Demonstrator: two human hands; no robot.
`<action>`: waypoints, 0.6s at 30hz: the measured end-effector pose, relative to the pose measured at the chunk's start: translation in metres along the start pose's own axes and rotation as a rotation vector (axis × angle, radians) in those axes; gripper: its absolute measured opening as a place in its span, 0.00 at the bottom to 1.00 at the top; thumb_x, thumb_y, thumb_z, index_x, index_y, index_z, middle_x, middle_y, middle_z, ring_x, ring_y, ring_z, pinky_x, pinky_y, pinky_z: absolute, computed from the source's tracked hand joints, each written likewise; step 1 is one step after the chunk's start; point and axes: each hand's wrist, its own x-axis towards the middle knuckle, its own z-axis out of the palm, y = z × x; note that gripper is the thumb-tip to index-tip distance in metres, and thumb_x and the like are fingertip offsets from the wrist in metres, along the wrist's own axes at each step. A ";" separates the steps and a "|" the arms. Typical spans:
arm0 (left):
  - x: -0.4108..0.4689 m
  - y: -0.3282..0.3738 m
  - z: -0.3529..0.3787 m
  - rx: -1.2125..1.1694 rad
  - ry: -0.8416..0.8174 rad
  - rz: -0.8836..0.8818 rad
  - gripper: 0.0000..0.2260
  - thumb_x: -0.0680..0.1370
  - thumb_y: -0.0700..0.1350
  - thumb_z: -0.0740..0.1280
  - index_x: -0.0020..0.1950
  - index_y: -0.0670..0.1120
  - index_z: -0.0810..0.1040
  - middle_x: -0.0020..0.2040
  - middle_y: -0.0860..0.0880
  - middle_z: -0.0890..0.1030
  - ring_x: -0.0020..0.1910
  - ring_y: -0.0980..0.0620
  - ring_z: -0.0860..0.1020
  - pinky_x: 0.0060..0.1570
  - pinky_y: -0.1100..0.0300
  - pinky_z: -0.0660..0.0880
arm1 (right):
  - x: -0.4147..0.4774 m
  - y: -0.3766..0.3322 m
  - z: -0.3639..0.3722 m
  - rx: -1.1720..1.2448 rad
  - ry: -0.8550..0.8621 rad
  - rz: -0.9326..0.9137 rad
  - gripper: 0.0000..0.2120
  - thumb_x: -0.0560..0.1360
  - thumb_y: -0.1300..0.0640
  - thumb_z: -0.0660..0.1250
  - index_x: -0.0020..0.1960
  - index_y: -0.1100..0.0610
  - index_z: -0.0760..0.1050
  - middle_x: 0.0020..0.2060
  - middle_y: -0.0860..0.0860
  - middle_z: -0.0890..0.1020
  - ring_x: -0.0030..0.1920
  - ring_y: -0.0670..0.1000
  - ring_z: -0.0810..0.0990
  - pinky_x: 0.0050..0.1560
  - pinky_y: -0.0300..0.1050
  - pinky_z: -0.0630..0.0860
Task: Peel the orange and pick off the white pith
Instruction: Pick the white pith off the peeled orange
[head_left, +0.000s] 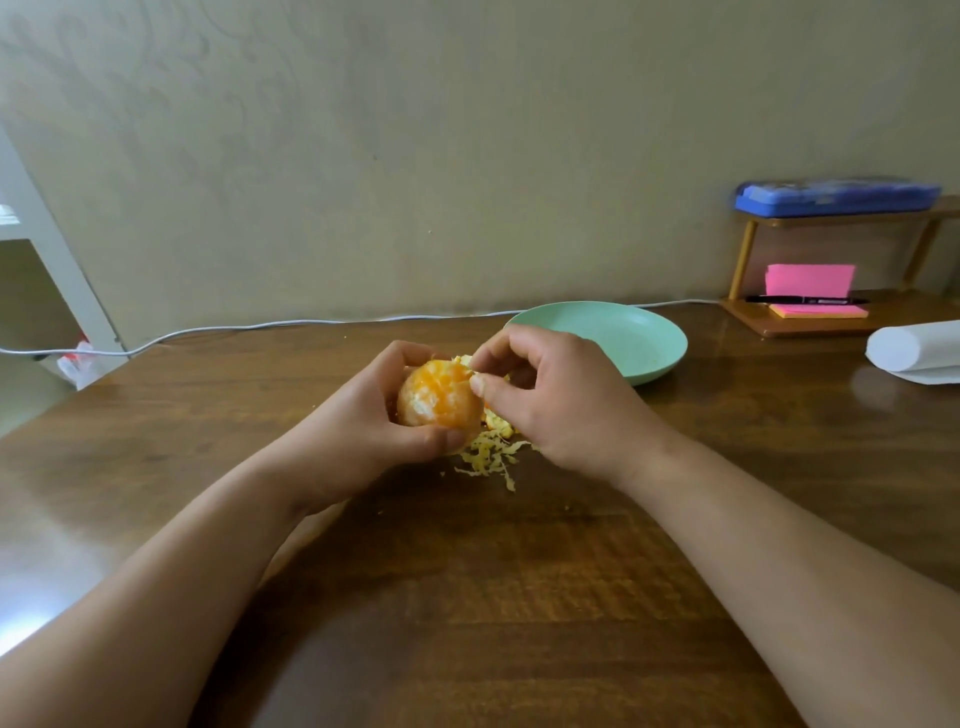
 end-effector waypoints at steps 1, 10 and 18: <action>0.000 0.001 0.000 0.063 0.003 0.003 0.35 0.66 0.54 0.83 0.70 0.58 0.73 0.58 0.56 0.82 0.58 0.53 0.84 0.60 0.49 0.84 | 0.000 0.001 0.000 -0.022 -0.005 -0.011 0.02 0.82 0.49 0.72 0.54 0.46 0.83 0.44 0.41 0.84 0.46 0.45 0.83 0.48 0.47 0.83; 0.000 0.003 0.003 0.208 -0.024 0.035 0.33 0.69 0.54 0.84 0.70 0.62 0.72 0.61 0.58 0.80 0.59 0.56 0.82 0.58 0.50 0.84 | 0.002 0.002 0.000 -0.415 0.071 -0.254 0.05 0.78 0.54 0.68 0.44 0.52 0.77 0.37 0.45 0.79 0.37 0.51 0.76 0.36 0.49 0.73; 0.005 -0.007 0.003 -0.487 0.016 -0.003 0.34 0.68 0.43 0.81 0.73 0.45 0.74 0.60 0.45 0.85 0.61 0.41 0.84 0.61 0.49 0.82 | 0.004 0.016 -0.002 -0.148 0.011 0.066 0.10 0.85 0.54 0.63 0.49 0.50 0.82 0.38 0.48 0.84 0.34 0.49 0.79 0.34 0.52 0.77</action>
